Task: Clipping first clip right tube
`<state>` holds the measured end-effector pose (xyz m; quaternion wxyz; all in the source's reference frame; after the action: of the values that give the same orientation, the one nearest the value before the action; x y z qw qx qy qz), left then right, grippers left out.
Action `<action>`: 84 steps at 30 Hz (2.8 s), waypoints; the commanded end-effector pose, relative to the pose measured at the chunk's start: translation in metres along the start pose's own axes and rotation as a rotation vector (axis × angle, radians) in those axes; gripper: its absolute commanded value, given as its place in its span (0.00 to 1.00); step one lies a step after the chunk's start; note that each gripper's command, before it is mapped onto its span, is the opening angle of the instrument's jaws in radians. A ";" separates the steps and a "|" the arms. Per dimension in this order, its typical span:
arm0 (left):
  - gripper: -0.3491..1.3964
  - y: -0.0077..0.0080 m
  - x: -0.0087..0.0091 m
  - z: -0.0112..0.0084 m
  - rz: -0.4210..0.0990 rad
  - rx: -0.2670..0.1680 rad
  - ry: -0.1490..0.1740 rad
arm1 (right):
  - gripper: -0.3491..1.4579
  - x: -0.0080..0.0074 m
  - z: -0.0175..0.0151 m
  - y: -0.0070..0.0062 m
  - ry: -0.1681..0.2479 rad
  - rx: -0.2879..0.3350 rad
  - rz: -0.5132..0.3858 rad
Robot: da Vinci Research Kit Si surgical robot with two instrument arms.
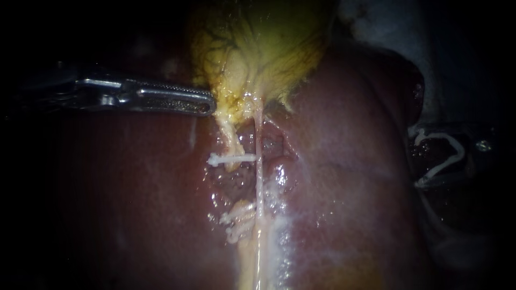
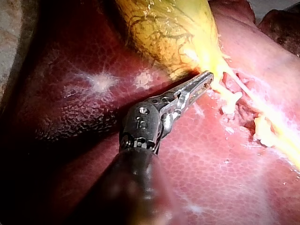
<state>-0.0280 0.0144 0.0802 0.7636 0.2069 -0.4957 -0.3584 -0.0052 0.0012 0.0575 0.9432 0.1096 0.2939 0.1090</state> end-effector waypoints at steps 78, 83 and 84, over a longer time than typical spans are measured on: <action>0.00 0.0001 -0.0061 -0.0089 -0.016 -0.046 -0.040 | 0.52 0.0095 0.0138 -0.0021 0.428 0.478 0.318; 0.00 0.0000 -0.0061 -0.0089 -0.016 -0.047 -0.040 | 0.52 0.0096 0.0158 -0.0021 0.431 0.512 0.336; 0.00 0.0000 -0.0061 -0.0089 -0.016 -0.047 -0.040 | 0.52 0.0096 0.0161 -0.0020 0.433 0.519 0.342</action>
<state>-0.0215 0.0185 0.0728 0.7552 0.1858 -0.5008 -0.3800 0.0122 -0.0004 0.0650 0.7670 0.3676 0.4827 0.2088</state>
